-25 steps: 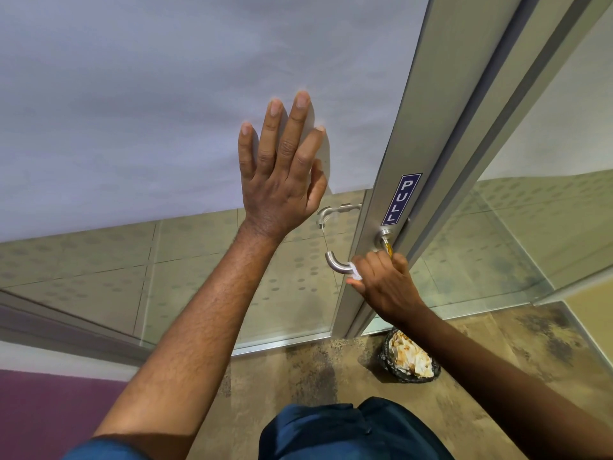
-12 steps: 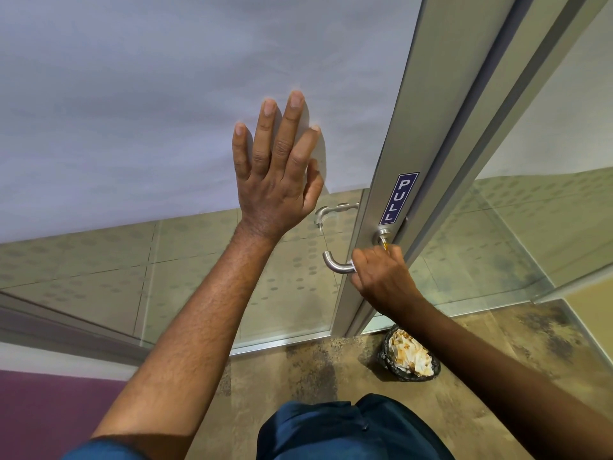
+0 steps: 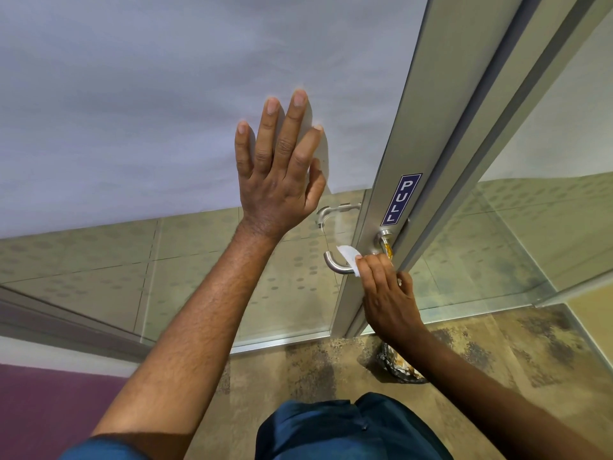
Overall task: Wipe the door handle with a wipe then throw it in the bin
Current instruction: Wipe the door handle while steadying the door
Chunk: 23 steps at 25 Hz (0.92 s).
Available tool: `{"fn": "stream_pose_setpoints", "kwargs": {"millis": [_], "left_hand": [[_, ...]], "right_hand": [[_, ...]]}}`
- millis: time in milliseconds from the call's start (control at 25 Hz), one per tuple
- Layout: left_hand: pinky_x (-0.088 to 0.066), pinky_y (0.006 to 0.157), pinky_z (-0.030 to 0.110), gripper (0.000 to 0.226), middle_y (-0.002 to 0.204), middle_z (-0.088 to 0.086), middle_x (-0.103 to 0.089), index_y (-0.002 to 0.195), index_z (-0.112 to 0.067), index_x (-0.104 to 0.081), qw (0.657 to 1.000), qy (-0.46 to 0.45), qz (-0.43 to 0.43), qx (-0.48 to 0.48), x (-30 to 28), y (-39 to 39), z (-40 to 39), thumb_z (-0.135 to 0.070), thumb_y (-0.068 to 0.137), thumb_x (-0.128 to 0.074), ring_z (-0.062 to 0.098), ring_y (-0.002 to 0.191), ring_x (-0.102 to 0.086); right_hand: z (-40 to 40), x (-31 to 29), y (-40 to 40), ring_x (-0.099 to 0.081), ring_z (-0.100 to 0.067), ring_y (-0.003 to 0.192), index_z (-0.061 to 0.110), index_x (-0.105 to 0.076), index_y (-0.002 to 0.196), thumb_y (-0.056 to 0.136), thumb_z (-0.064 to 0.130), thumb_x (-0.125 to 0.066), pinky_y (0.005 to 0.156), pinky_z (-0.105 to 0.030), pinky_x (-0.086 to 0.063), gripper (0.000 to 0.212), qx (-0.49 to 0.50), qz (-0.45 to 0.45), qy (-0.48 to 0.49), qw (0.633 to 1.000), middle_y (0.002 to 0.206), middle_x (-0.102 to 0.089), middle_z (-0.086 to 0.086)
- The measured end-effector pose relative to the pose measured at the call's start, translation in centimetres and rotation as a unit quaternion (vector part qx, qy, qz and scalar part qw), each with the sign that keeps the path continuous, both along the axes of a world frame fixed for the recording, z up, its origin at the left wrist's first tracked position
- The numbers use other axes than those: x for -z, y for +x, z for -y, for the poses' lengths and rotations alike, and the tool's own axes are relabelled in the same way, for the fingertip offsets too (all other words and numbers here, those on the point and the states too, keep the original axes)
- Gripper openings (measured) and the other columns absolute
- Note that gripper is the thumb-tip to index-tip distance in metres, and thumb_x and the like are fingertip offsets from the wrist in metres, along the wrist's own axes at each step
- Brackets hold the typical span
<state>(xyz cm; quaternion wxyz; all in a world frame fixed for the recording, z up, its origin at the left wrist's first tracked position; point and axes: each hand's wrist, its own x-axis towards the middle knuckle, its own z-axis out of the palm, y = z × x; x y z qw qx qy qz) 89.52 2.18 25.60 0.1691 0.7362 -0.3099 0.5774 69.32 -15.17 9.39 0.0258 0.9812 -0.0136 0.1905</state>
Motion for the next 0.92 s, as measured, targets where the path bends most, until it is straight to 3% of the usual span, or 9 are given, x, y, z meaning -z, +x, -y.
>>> {"fn": "stream_pose_setpoints", "kwargs": {"millis": [80,160,240,360,440,600,680,800,920], "left_hand": [[0.001,0.136,0.048,0.045,0.167,0.008,-0.028,0.141,-0.021,-0.047,1.0,-0.001,-0.001,0.0,0.0,0.0,0.0,-0.024,0.097,-0.058,0.02,0.167,0.001],[0.001,0.136,0.049,0.046,0.167,0.008,-0.027,0.141,-0.02,-0.047,1.0,0.001,-0.003,-0.001,-0.1,-0.1,0.0,-0.024,0.097,-0.058,0.021,0.167,0.002],[0.0,0.136,0.049,0.047,0.167,0.009,-0.027,0.141,-0.02,-0.047,1.0,0.004,-0.002,-0.003,-0.1,-0.1,0.0,-0.024,0.096,-0.059,0.021,0.167,0.001],[-0.001,0.136,0.05,0.047,0.168,0.008,-0.027,0.14,-0.02,-0.048,1.0,0.002,0.001,-0.004,0.0,-0.1,0.0,-0.023,0.095,-0.06,0.021,0.167,0.001],[-0.001,0.136,0.049,0.045,0.168,0.008,-0.027,0.14,-0.02,-0.048,1.0,0.003,0.004,-0.005,-0.1,-0.1,0.1,-0.024,0.096,-0.058,0.021,0.167,0.0],[0.0,0.136,0.049,0.045,0.167,0.008,-0.028,0.139,-0.019,-0.049,1.0,0.004,0.003,-0.006,-0.1,-0.1,0.0,-0.023,0.096,-0.058,0.021,0.167,0.0],[0.0,0.136,0.049,0.046,0.166,0.009,-0.03,0.138,-0.019,-0.049,1.0,0.001,0.004,-0.005,0.0,-0.1,0.0,-0.022,0.094,-0.06,0.021,0.167,0.0],[0.001,0.136,0.048,0.047,0.167,0.008,-0.028,0.138,-0.02,-0.049,1.0,-0.002,-0.002,-0.004,-0.1,-0.1,-0.1,-0.022,0.093,-0.063,0.021,0.167,0.001],[0.001,0.135,0.048,0.048,0.166,0.01,-0.033,0.139,-0.019,-0.048,1.0,0.004,-0.003,-0.005,-0.1,-0.2,-0.1,-0.022,0.093,-0.063,0.029,0.165,-0.011]], "right_hand": [[-0.7,-0.9,1.2,-0.061,-0.033,0.115,0.008,-0.061,0.132,0.091,0.008,-0.051,0.092,-0.043,-0.043,0.043,0.021,-0.006,-0.011,1.0,0.122,-0.064,-0.016],[-1.2,-2.3,2.7,-0.058,-0.028,0.086,0.01,-0.064,0.108,0.094,0.012,-0.047,0.08,-0.041,-0.042,0.023,0.023,-0.021,-0.023,0.999,0.092,-0.062,-0.012],[-1.4,-3.3,4.1,-0.053,-0.027,0.074,0.009,-0.064,0.097,0.092,0.015,-0.049,0.079,-0.043,-0.043,0.017,-0.003,-0.026,-0.009,1.0,0.079,-0.059,-0.01],[-2.5,-3.9,4.2,-0.054,-0.026,0.079,0.012,-0.061,0.103,0.093,0.023,-0.05,0.089,-0.045,-0.043,0.019,0.011,-0.07,0.038,0.997,0.084,-0.061,-0.006],[-4.7,-4.0,3.7,-0.053,-0.024,0.082,0.012,-0.061,0.106,0.094,0.022,-0.051,0.085,-0.041,-0.046,0.018,0.034,-0.048,0.054,0.997,0.09,-0.06,-0.006],[-7.9,-4.7,5.2,-0.055,-0.026,0.09,0.007,-0.05,0.117,0.1,0.02,-0.045,0.084,-0.041,-0.044,0.021,0.1,-0.133,0.019,0.986,0.1,-0.059,-0.011],[-8.4,-5.4,6.6,-0.057,-0.023,0.082,0.009,-0.05,0.113,0.099,0.021,-0.052,0.085,-0.042,-0.042,0.019,0.102,-0.158,-0.009,0.982,0.093,-0.059,-0.007],[-8.1,-5.2,7.5,-0.052,-0.02,0.064,0.015,-0.051,0.105,0.102,0.03,-0.055,0.086,-0.041,-0.04,0.016,0.079,-0.119,0.006,0.99,0.073,-0.058,0.0],[-6.5,-3.0,5.8,-0.06,-0.025,0.081,0.014,-0.051,0.128,0.108,0.028,-0.044,0.087,-0.044,-0.043,0.025,0.037,-0.039,0.05,0.997,0.093,-0.067,-0.004]]}}
